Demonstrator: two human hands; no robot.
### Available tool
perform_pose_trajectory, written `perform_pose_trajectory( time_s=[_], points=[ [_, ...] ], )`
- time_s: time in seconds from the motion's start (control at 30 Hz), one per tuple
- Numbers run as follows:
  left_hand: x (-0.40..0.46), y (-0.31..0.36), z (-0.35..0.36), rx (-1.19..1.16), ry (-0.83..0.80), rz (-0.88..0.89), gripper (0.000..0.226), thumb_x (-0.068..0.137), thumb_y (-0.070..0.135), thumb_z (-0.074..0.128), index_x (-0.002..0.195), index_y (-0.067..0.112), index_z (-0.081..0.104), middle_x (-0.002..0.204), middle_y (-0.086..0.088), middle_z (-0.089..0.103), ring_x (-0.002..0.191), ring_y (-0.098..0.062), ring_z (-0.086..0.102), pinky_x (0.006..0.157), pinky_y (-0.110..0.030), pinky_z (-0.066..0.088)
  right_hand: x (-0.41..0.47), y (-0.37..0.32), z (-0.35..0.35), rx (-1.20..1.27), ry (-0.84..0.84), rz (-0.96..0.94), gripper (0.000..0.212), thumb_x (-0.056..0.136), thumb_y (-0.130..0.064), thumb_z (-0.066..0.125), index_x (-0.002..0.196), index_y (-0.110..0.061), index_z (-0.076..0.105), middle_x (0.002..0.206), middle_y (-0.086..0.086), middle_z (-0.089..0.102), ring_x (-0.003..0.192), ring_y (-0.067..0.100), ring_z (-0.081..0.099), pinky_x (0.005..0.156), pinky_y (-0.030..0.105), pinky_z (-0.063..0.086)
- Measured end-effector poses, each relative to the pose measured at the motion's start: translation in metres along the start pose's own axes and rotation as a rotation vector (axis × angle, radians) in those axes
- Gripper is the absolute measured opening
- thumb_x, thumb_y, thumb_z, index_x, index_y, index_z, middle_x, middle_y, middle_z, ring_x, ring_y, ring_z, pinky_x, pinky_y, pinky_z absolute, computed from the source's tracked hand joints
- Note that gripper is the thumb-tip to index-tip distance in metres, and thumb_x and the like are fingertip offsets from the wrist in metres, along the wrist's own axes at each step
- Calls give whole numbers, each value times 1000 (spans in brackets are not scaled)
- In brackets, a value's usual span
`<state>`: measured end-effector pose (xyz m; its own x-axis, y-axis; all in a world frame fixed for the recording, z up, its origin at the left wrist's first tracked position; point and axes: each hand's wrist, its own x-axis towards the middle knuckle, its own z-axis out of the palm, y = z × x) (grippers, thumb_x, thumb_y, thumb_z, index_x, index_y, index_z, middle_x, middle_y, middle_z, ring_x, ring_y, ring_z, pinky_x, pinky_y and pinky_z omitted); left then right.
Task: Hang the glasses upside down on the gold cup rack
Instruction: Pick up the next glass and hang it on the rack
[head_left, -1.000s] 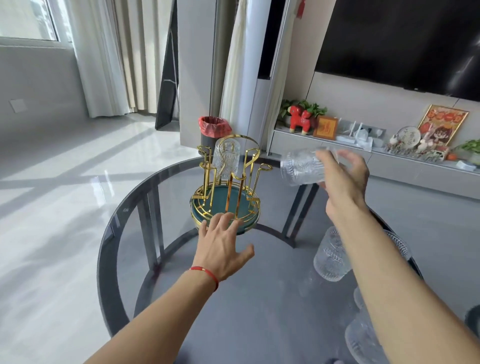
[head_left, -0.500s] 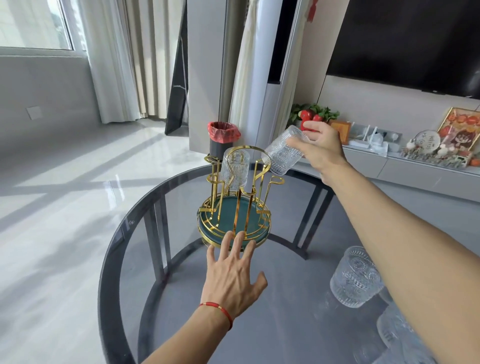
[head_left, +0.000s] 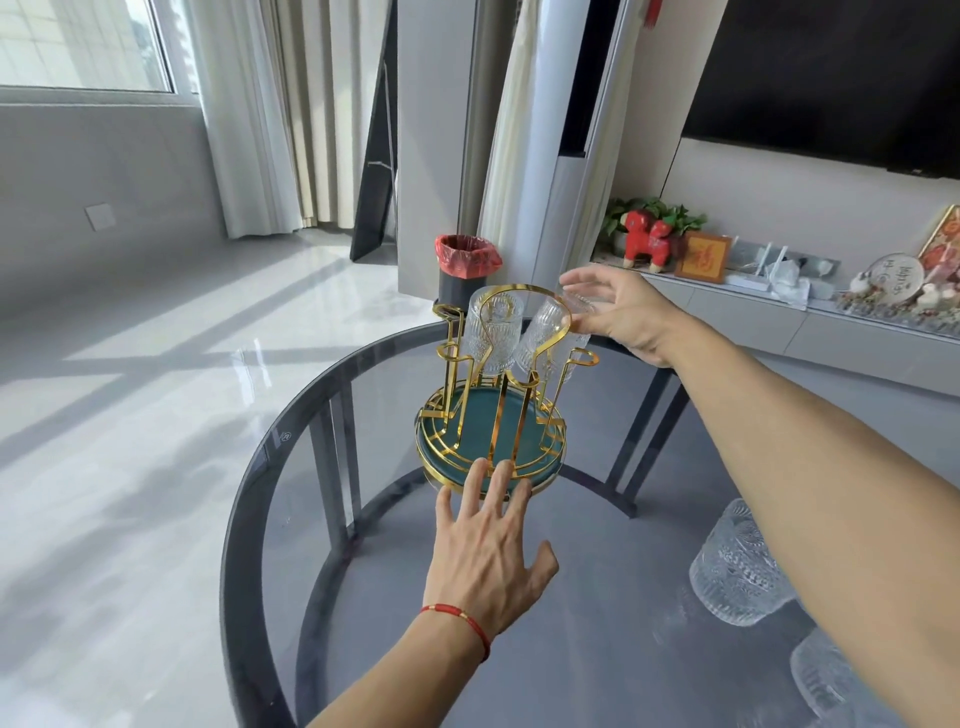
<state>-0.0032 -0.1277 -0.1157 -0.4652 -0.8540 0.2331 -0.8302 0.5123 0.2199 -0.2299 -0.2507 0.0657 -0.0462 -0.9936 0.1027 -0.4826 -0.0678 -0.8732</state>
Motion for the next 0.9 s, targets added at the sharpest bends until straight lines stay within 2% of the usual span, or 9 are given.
perform_pose_trajectory(
  time_s=[0.07,0.17,0.3,0.37,0.47,0.53,0.67,0.77,0.9],
  points=[
    [0,0,0,7,-3,3,75,88,67,30,150,24,37,165,-5,29,156,-32,14,119,-63,25,3,1,5,-40,-49,3,68,77,16,80,136,-10,60,143,9,59,145,23,48,104,33,54],
    [0,0,0,4,-2,2,75,89,67,31,150,23,39,165,-5,30,156,-33,15,120,-64,25,7,3,10,-91,-97,5,73,73,17,83,137,-10,62,149,5,58,149,15,42,120,45,40],
    [1,0,1,3,-3,0,75,88,67,31,149,22,40,165,-5,30,156,-33,15,120,-64,25,12,4,9,-144,-170,-3,79,73,14,85,143,-12,58,152,0,56,150,9,40,125,41,31],
    [1,0,1,5,1,-3,76,88,67,31,148,22,40,164,-5,31,156,-32,15,120,-64,26,13,4,8,-152,-189,2,86,74,12,85,149,-15,52,159,3,50,152,11,36,127,41,28],
    [2,0,1,3,6,-5,76,88,68,32,148,22,41,163,-5,31,156,-32,16,120,-64,27,10,7,7,-81,-170,47,90,76,11,84,153,-16,47,167,9,38,155,22,33,125,46,32],
    [2,0,1,3,6,-7,75,88,68,33,147,22,41,163,-5,31,155,-32,16,119,-64,27,3,12,3,-31,-139,89,86,79,5,83,153,-16,47,166,11,38,153,26,39,124,47,34],
    [3,0,1,3,23,-1,72,87,66,35,144,22,44,160,-4,34,153,-32,20,116,-64,32,-23,22,-7,-63,-33,111,62,90,-7,78,147,-14,54,152,13,55,134,19,56,115,35,41],
    [2,-1,1,7,43,9,70,87,65,38,141,22,46,158,-4,37,152,-33,22,115,-63,33,-49,24,-15,-128,59,110,44,95,-9,71,138,-15,62,141,13,62,131,23,58,112,38,45],
    [2,1,-2,20,4,10,67,90,63,41,143,22,43,163,-5,32,154,-32,17,116,-61,32,-100,14,-23,-278,85,123,34,96,-12,66,129,-19,69,132,8,67,124,22,64,113,45,47]
  ],
)
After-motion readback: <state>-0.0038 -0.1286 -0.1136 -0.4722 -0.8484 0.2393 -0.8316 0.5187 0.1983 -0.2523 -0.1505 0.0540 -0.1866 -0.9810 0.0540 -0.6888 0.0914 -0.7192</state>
